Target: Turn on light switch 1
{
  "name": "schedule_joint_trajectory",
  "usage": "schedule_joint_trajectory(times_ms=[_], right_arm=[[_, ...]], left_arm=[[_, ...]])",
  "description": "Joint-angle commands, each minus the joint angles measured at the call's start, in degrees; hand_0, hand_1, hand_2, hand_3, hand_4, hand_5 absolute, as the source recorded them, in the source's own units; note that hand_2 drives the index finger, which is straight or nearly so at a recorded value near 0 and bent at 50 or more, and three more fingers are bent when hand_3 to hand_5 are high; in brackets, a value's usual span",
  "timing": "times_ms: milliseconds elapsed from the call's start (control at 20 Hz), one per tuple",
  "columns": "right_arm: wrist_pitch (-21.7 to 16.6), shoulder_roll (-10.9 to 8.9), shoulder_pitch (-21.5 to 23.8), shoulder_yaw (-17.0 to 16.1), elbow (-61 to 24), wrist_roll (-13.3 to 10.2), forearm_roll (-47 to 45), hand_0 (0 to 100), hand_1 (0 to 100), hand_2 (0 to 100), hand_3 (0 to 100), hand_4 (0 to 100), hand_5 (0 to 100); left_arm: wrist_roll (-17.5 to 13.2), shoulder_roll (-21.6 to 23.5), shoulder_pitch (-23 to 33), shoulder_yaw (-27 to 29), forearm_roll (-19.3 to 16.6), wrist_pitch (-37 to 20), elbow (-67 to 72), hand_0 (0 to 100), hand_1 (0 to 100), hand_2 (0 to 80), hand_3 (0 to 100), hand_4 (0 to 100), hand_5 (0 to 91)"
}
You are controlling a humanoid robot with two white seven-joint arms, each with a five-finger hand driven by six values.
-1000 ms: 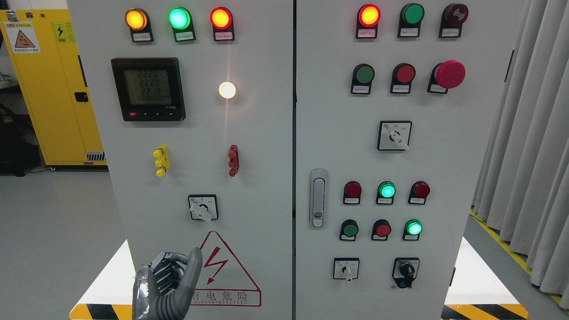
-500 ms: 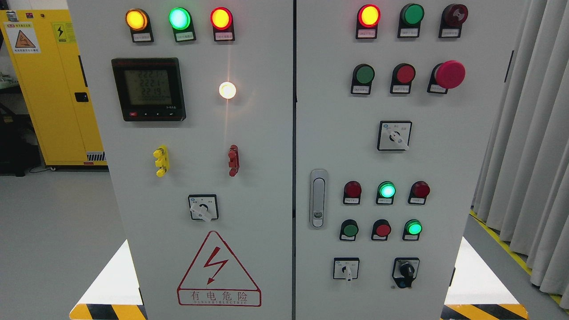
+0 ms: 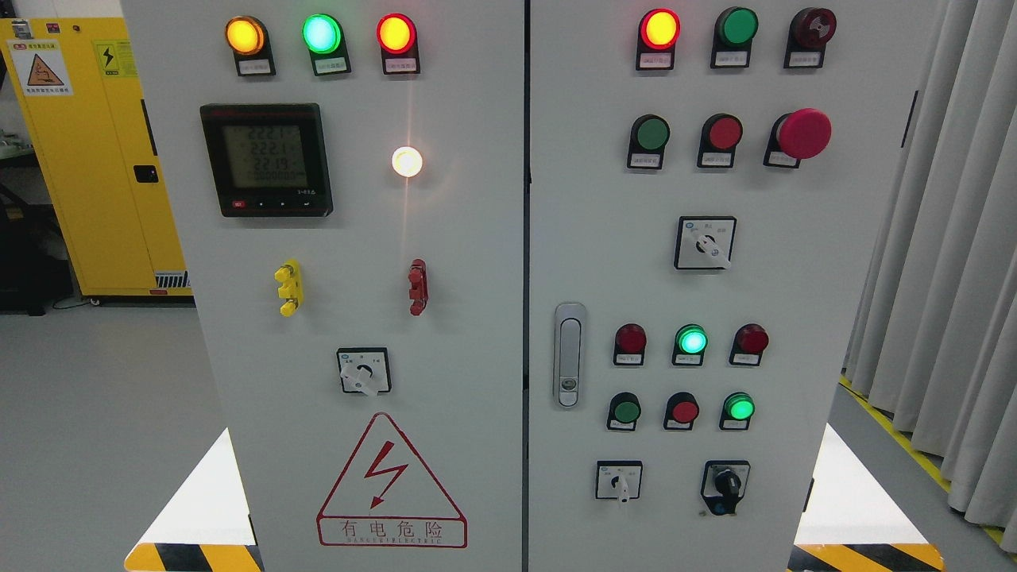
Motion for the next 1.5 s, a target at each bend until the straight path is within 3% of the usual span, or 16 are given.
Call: schedule_joint_trajectory(times_ms=[0,100,350,450,550,700,900,1150,1450], right_arm=[[0.0,0.0,0.0,0.0,0.0,-0.1,0.0,0,50,4,0,0,0],[0.0,0.0,0.0,0.0,0.0,0.0,0.0,0,50,4,0,0,0],[0.0,0.0,0.0,0.0,0.0,0.0,0.0,0,50,4,0,0,0],[0.0,0.0,0.0,0.0,0.0,-0.1,0.0,0,50,4,0,0,0],[0.0,0.0,0.0,0.0,0.0,-0.1,0.0,0,50,4,0,0,0],[0.0,0.0,0.0,0.0,0.0,-0.1,0.0,0,50,4,0,0,0],[0.0,0.0,0.0,0.0,0.0,-0.1,0.0,0,50,4,0,0,0],[0.0,0.0,0.0,0.0,0.0,0.0,0.0,0,50,4,0,0,0],[0.0,0.0,0.0,0.0,0.0,0.0,0.0,0,50,4,0,0,0]], left_arm=[[-4.7,2.0,1.7,1.6,1.4,-2.3,40.6,19,28,19.4,45,47,14.1],[-6.7,1.9,1.6,0.9,0.8,-2.1,46.0,18,26,13.5,34,38,0.0],[-8.8,1.3,-0.2,-4.1,-0.8,1.6,56.2,16,25,0.4,17,24,0.0],[-8.7,0.6,-1.5,-5.4,-1.8,2.7,59.6,15,23,0.0,9,20,0.0],[-8.4,0.5,-4.0,-7.3,-3.8,3.5,64.7,15,22,0.0,0,9,0.0],[-8.5,0.2,-7.0,-8.3,-4.3,6.2,68.6,15,20,0.0,0,3,0.0],[-9.0,0.1,-10.4,-14.0,-4.0,13.2,69.5,15,19,0.0,0,0,0.0],[-9.0,-0.7,-15.3,-14.1,-3.7,13.5,76.4,16,13,0.0,0,0,0.0],[-10.2,-1.4,-15.7,-14.2,-3.9,13.2,77.3,15,11,0.0,0,0,0.0]])
